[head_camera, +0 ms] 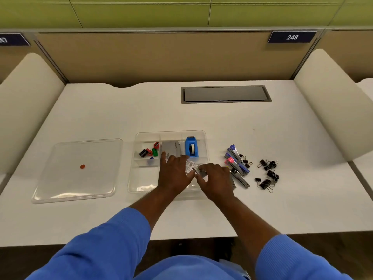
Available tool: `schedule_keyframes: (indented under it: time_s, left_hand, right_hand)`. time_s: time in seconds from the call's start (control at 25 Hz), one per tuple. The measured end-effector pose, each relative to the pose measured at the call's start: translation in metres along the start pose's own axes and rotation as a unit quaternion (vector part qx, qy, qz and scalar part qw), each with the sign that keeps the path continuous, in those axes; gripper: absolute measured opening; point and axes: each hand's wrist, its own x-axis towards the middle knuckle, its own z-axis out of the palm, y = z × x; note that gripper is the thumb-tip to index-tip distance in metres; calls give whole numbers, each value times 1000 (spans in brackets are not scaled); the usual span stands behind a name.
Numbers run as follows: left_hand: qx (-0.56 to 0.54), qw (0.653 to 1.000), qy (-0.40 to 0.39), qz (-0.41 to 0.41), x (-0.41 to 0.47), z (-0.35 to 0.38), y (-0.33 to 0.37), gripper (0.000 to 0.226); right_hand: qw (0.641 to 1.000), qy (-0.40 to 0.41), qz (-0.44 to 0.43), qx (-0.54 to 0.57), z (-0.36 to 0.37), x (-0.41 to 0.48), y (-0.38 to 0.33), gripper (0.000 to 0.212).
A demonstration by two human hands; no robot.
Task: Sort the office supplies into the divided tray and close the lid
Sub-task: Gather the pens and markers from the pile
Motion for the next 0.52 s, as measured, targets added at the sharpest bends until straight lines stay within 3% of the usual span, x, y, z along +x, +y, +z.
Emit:
schedule_keyframes:
  time_s: [0.52]
  left_hand:
    - [-39,998,-13,42,1,-3,-4,58]
  right_hand:
    - [999,42,19,-15,-2,-8,-11,31]
